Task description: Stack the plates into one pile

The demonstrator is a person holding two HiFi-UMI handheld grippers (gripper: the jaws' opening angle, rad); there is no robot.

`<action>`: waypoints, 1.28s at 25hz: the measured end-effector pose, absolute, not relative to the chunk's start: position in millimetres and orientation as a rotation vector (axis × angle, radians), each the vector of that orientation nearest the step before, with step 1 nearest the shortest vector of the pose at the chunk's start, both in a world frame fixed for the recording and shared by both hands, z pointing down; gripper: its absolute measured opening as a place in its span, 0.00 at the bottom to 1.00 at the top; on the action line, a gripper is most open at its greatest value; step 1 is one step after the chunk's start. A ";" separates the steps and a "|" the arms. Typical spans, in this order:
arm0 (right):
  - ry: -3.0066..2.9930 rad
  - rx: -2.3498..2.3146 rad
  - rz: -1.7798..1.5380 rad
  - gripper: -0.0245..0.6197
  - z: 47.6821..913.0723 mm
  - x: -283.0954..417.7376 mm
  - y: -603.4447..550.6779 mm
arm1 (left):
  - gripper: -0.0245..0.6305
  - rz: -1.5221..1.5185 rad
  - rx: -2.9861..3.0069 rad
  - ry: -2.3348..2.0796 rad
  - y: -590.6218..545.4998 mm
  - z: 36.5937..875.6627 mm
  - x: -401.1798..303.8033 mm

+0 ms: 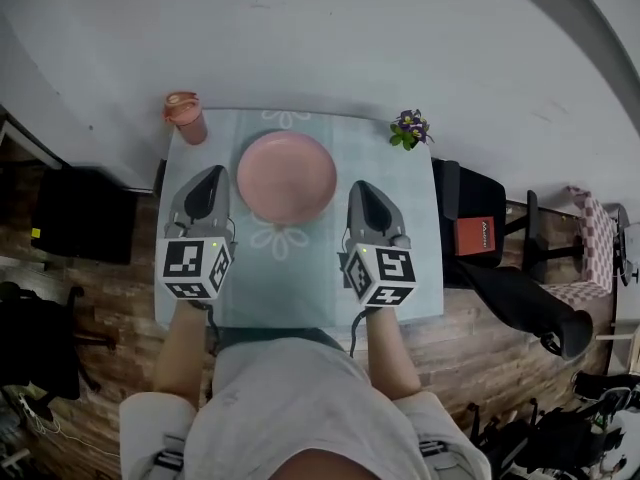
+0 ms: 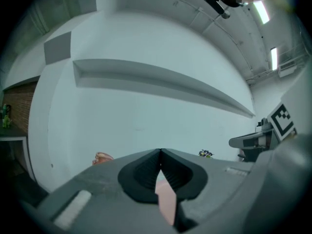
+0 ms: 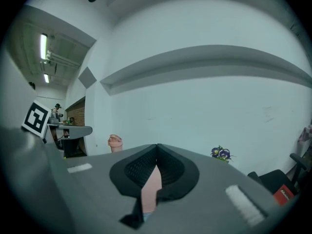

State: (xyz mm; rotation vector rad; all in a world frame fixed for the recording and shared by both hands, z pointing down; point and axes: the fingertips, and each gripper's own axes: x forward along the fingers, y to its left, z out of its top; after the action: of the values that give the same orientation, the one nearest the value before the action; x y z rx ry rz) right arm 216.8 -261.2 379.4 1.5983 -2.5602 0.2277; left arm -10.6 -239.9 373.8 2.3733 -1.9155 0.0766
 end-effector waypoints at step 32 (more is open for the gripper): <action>-2.728 1.658 -0.110 0.04 293.0 283.7 -187.6 | 0.05 -0.195 2.456 -2.145 -145.9 277.8 39.8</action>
State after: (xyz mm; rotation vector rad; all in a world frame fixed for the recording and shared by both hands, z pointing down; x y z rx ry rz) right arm 283.7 -187.6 293.0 1.6583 -2.7276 -0.1102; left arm 39.8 -145.9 277.8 2.4556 -2.1447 -0.1953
